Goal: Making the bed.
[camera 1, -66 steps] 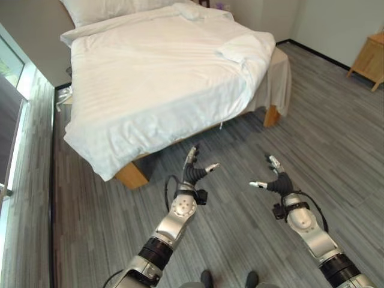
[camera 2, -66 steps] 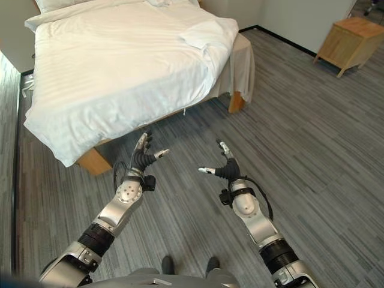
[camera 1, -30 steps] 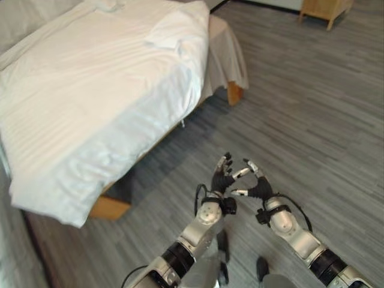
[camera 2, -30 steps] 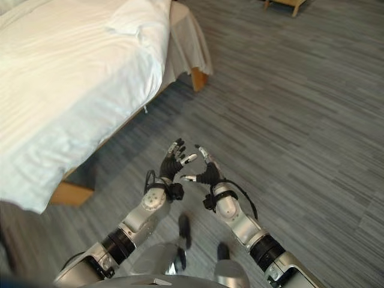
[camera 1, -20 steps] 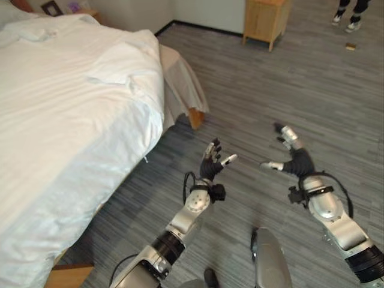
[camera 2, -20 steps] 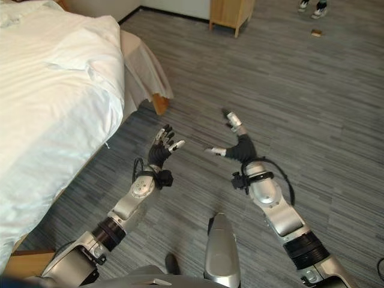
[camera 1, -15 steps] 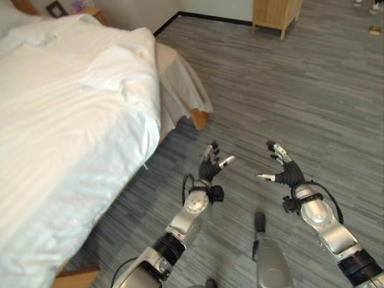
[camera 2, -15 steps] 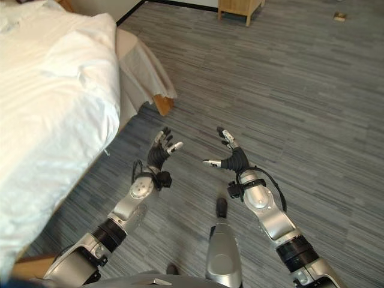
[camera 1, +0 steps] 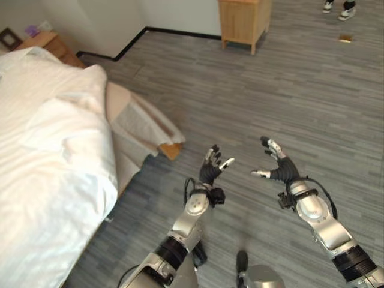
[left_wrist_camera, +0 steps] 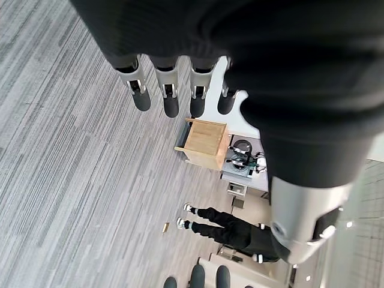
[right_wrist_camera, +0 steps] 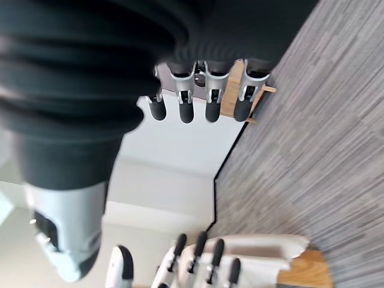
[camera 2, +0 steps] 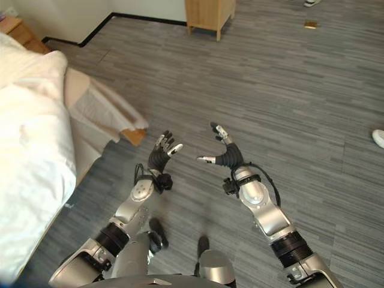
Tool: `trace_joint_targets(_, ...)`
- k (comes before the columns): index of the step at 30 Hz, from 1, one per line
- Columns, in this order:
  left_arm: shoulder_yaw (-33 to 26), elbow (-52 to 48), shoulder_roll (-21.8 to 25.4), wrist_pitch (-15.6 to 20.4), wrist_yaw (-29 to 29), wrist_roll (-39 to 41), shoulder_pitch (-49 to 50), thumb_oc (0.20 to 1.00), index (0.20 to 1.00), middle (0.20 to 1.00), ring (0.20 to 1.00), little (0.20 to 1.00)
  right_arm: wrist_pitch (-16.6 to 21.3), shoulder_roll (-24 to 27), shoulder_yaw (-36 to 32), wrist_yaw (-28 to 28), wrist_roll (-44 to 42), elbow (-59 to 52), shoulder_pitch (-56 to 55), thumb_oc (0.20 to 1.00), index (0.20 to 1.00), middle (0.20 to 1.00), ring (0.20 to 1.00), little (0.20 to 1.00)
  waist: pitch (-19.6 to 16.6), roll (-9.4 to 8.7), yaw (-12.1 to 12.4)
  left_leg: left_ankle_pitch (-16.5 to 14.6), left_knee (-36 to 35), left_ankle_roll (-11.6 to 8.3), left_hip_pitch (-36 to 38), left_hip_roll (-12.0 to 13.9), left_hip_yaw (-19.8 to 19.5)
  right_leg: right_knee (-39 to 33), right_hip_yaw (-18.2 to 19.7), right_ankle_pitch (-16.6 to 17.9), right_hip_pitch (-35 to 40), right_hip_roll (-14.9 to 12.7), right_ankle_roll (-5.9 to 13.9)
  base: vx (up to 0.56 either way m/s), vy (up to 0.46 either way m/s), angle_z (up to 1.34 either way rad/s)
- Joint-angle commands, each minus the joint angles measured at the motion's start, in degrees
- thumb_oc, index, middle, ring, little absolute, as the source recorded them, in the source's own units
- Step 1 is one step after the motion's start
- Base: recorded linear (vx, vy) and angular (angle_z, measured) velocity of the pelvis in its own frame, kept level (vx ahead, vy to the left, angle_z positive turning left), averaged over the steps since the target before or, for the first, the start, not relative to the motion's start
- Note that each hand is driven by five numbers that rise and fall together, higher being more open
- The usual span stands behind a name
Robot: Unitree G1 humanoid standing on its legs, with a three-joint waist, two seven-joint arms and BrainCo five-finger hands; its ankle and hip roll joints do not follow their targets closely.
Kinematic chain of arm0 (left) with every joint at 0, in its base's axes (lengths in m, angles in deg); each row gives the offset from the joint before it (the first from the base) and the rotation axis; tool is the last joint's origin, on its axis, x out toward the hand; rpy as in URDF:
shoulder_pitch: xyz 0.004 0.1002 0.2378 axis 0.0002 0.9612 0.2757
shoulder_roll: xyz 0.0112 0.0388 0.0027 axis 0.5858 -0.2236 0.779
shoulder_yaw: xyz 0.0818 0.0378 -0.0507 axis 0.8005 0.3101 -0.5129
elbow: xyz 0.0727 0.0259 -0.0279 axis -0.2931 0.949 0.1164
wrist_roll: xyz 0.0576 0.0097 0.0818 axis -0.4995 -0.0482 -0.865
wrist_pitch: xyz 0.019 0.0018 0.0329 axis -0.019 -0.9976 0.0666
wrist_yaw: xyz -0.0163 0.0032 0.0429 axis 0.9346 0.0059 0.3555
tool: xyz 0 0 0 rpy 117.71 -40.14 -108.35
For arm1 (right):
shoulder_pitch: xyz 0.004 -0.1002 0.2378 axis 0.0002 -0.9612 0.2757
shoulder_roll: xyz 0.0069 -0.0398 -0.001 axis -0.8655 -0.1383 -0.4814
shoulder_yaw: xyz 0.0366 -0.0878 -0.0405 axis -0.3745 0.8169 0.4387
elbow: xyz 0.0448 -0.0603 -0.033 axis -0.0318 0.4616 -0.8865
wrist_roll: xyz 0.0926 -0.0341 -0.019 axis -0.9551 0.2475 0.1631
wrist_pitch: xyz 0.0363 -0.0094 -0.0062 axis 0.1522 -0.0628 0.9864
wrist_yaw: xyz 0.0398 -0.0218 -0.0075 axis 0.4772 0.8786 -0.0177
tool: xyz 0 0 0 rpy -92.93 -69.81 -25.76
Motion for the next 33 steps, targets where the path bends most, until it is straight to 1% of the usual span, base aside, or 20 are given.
trace_joint_targets(1,1.46,-2.42,-4.09,2.22,1.03,-0.90,-2.93,1.000,1.000,1.000,1.000,1.000,3.91,2.12,-3.48,-0.93,0.92,-4.17,-0.79,1.000,1.000,1.000,1.000,1.000,-4.00,3.35,-1.37,3.78,-2.46,-2.87,11.76,6.74,14.32,1.02,-7.93,-4.05,1.56,-6.76,8.58,0.60,-0.053,0.01)
trace_joint_targets(4,1.35,-2.50,-3.88,1.41,0.67,-0.35,-1.83,1.000,1.000,1.000,1.000,1.000,3.31,0.64,-3.14,-1.38,1.59,-2.98,-1.32,1.000,1.000,1.000,1.000,1.000,-4.83,3.28,-0.82,2.50,-5.19,-0.85,13.06,2.64,11.91,4.23,-8.37,-5.08,4.46,-7.19,9.69,0.50,-0.005,0.58)
trace_joint_targets(5,2.38,-3.23,-3.37,1.43,1.39,0.03,-1.51,1.000,1.000,1.000,1.000,1.000,3.63,-0.52,-3.43,-2.06,1.89,-3.20,-2.03,1.000,1.000,1.000,1.000,1.000,-5.36,3.34,-0.09,0.81,-7.14,1.58,15.19,0.59,11.52,11.07,-9.74,-5.23,4.11,-7.56,11.03,0.27,0.060,0.68)
trace_joint_targets(7,2.91,-3.19,-2.54,0.33,1.98,-0.03,-2.05,1.000,1.000,1.000,1.000,1.000,3.54,-1.09,-3.78,-2.23,1.97,-3.26,-2.13,1.000,1.000,1.000,1.000,1.000,-5.46,3.27,-0.17,-1.32,-9.05,4.14,18.38,-1.80,11.44,23.86,-10.62,-3.38,0.73,-10.05,14.38,0.29,0.071,0.48)
trace_joint_targets(9,3.01,-3.67,-1.28,-0.09,2.00,-0.83,-2.32,1.000,1.000,1.000,1.000,1.000,3.21,-1.71,-4.24,-2.70,2.58,-3.22,-1.69,1.000,1.000,1.000,1.000,1.000,-4.46,3.68,-1.22,-3.03,-9.58,6.87,19.47,-3.30,9.11,39.59,-7.71,4.28,-7.72,-11.75,15.63,0.21,-0.019,1.67)
trace_joint_targets(10,3.03,-3.74,-0.89,-0.34,1.95,-1.20,-2.53,1.000,1.000,1.000,1.000,1.000,2.98,-1.77,-4.71,-3.43,2.74,-3.11,-1.42,1.000,1.000,1.000,1.000,1.000,-4.33,4.10,-1.60,-3.71,-9.90,7.10,19.83,-3.62,6.71,40.91,-5.04,3.70,-10.46,-11.05,15.63,0.22,-0.066,2.05)
trace_joint_targets(12,2.89,-4.17,-0.11,-0.25,2.37,-1.15,-2.49,1.000,1.000,1.000,1.000,1.000,2.90,-1.52,-5.98,-4.38,2.98,-3.93,-1.94,1.000,1.000,1.000,1.000,1.000,-3.83,4.11,-3.01,-4.66,-10.02,7.05,20.56,-4.76,2.44,38.74,-0.89,0.92,-13.80,-10.52,14.77,0.19,-0.068,1.66)
trace_joint_targets(13,2.91,-4.18,-0.10,-0.25,2.38,-1.14,-2.46,1.000,1.000,1.000,1.000,1.000,2.87,-1.53,-6.00,-4.38,2.98,-3.97,-1.99,1.000,1.000,1.000,1.000,1.000,-3.83,4.03,-3.18,-4.70,-9.99,7.08,20.55,-4.83,2.24,38.79,-1.06,0.81,-13.70,-10.64,14.80,0.30,-0.267,1.95)
trace_joint_targets(14,2.63,-4.09,0.88,-0.36,3.26,-0.60,-1.53,1.000,1.000,1.000,1.000,1.000,2.28,-1.70,-7.54,-5.78,4.17,-3.97,-3.11,1.000,1.000,1.000,1.000,1.000,-4.11,4.04,-4.40,-5.75,-10.03,6.43,21.15,-5.48,-3.81,26.95,4.67,-2.85,-15.63,-8.63,11.16,0.32,-0.298,1.98)
trace_joint_targets(18,2.21,-3.35,1.64,-0.30,4.79,-0.01,0.39,1.000,1.000,1.000,1.000,1.000,1.21,-2.48,-10.48,-8.58,5.35,-4.22,-5.58,1.000,1.000,1.000,1.000,1.000,-4.35,2.69,-6.22,-7.58,-10.03,5.57,21.33,-6.75,-14.40,14.19,23.25,-0.52,-18.11,-3.98,11.42,0.22,-0.239,1.72)
trace_joint_targets(20,1.98,-3.45,2.10,-0.35,5.61,0.52,0.93,1.000,1.000,1.000,1.000,1.000,1.00,-2.68,-11.33,-8.93,5.55,-4.68,-6.50,1.000,1.000,1.000,1.000,1.000,-4.59,2.47,-6.48,-8.11,-10.03,5.41,21.33,-6.71,-16.75,12.17,24.22,0.28,-18.18,-4.51,11.69,0.14,-0.218,2.29)
trace_joint_targets(21,1.28,-4.28,3.48,-0.60,7.58,1.09,2.74,1.000,1.000,1.000,1.000,1.000,0.53,-2.80,-12.64,-8.78,7.09,-4.95,-7.39,1.000,1.000,1.000,1.000,1.000,-5.68,2.11,-5.10,-8.93,-9.98,5.05,22.10,-6.68,-19.43,8.85,22.73,1.68,-16.96,-6.80,11.50,0.18,-0.266,1.94)
trace_joint_targets(22,1.37,-4.45,3.61,-0.67,7.60,1.12,2.94,1.000,1.000,1.000,1.000,1.000,0.53,-2.91,-12.67,-8.76,7.14,-4.97,-7.55,1.000,1.000,1.000,1.000,1.000,-5.68,2.00,-5.57,-8.90,-9.96,5.09,22.16,-6.73,-19.99,8.40,22.14,1.75,-16.41,-7.01,11.52,0.21,-0.376,1.28)
trace_joint_targets(23,-0.19,-5.16,4.73,-0.58,8.46,1.55,5.28,1.000,1.000,1.000,1.000,1.000,0.34,-3.03,-13.35,-8.58,8.17,-4.74,-7.48,1.000,1.000,1.000,1.000,1.000,-6.50,1.67,-4.03,-8.21,-9.22,4.33,22.70,-6.01,-21.17,8.38,20.10,3.46,-15.60,-7.88,11.65,0.14,-0.313,1.05)
trace_joint_targets(26,-2.88,-6.46,6.14,-0.55,8.98,2.28,8.29,1.000,1.000,1.000,1.000,1.000,-0.28,-2.93,-14.00,-7.58,8.65,-4.26,-7.10,1.000,1.000,1.000,1.000,1.000,-7.27,1.17,-2.45,-9.22,-6.48,3.43,22.81,-5.28,-22.65,6.07,17.42,4.16,-12.62,-8.40,11.14,0.12,-0.301,0.93)
trace_joint_targets(27,-4.08,-8.03,6.88,-0.42,9.51,2.23,9.78,1.000,1.000,1.000,1.000,1.000,-0.93,-2.25,-14.56,-6.29,8.56,-4.02,-6.79,1.000,1.000,1.000,1.000,1.000,-7.31,0.53,-0.76,-9.32,-1.75,2.32,20.73,-4.72,-23.46,4.02,14.92,4.03,-9.91,-8.77,9.99,0.03,-0.160,0.68)
trace_joint_targets(29,-4.24,-8.14,6.91,-0.60,9.62,1.98,10.01,1.000,1.000,1.000,1.000,1.000,-0.84,-2.08,-14.70,-5.63,8.17,-4.27,-6.84,1.000,1.000,1.000,1.000,1.000,-7.11,0.17,-0.56,-9.13,0.46,1.73,19.35,-4.39,-23.67,2.78,13.30,3.96,-8.47,-8.92,9.56,0.06,-0.200,0.52)
trace_joint_targets(31,-5.98,-7.54,7.10,-0.58,9.01,0.72,9.33,1.000,1.000,1.000,1.000,1.000,-0.94,-0.81,-15.22,-5.10,9.01,-4.96,-6.84,1.000,1.000,1.000,1.000,1.000,-6.46,-1.28,-0.67,-6.53,7.44,0.41,16.14,-0.68,-16.35,0.96,7.42,2.45,-4.04,-9.44,8.25,0.10,-0.216,0.41)
trace_joint_targets(32,-6.07,-7.58,7.11,-0.63,9.00,0.69,9.31,1.000,1.000,1.000,1.000,1.000,-0.92,-0.82,-15.14,-5.11,9.04,-4.89,-6.70,1.000,1.000,1.000,1.000,1.000,-6.34,-1.23,-0.83,-6.64,7.77,0.31,16.01,-0.51,-16.48,0.96,7.31,2.41,-3.95,-9.31,8.17,0.11,-0.143,0.79)
trace_joint_targets(33,-6.91,-7.54,7.53,-0.78,9.27,0.42,9.46,1.000,1.000,1.000,1.000,1.000,-1.72,-0.44,-15.22,-5.05,10.36,-5.31,-6.46,1.000,1.000,1.000,1.000,1.000,-6.65,-2.15,-1.43,-4.54,8.78,0.37,15.30,3.58,-6.21,0.79,4.31,1.44,-2.47,-9.26,7.67,0.08,-0.078,0.81)
